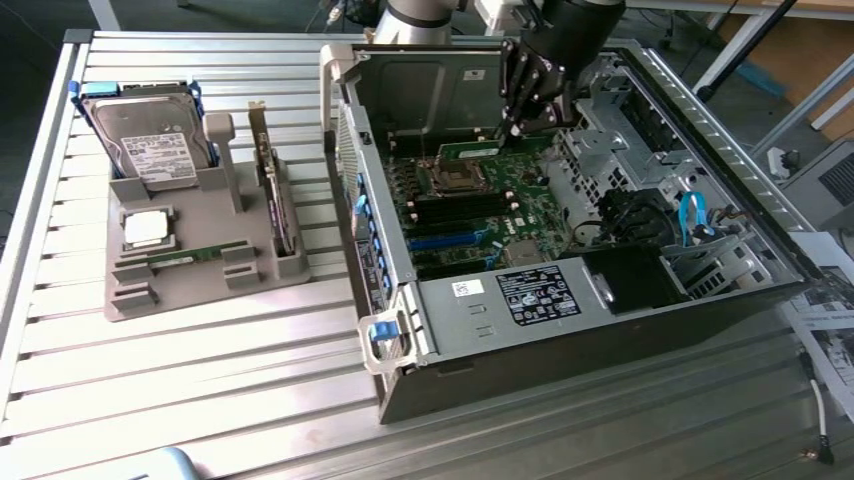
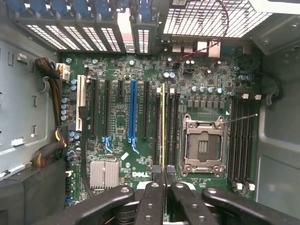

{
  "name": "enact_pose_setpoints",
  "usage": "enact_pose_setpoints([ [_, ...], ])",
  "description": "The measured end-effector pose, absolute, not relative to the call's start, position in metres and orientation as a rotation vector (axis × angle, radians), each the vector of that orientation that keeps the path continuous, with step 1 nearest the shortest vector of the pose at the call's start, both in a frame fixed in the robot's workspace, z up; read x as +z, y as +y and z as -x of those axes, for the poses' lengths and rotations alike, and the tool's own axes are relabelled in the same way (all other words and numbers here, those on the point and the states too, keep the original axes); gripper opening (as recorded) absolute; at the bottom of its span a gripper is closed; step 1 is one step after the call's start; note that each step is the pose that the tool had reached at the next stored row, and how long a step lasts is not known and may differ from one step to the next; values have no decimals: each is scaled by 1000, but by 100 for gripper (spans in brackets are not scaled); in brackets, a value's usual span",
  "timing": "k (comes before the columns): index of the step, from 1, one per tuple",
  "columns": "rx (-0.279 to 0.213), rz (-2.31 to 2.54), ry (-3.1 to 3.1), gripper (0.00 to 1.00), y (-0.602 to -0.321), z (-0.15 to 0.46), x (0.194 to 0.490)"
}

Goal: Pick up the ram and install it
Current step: 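Insert the ram into the slot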

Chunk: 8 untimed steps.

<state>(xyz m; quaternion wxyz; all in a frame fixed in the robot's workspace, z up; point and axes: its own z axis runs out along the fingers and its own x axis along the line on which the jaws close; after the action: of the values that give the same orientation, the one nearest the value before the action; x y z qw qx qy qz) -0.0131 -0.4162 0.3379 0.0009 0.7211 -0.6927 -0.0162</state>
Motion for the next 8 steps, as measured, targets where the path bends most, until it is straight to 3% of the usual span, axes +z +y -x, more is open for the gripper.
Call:
enact_pose_setpoints([
  [8, -55, -2266, -2177, 12, -416, 13, 328],
])
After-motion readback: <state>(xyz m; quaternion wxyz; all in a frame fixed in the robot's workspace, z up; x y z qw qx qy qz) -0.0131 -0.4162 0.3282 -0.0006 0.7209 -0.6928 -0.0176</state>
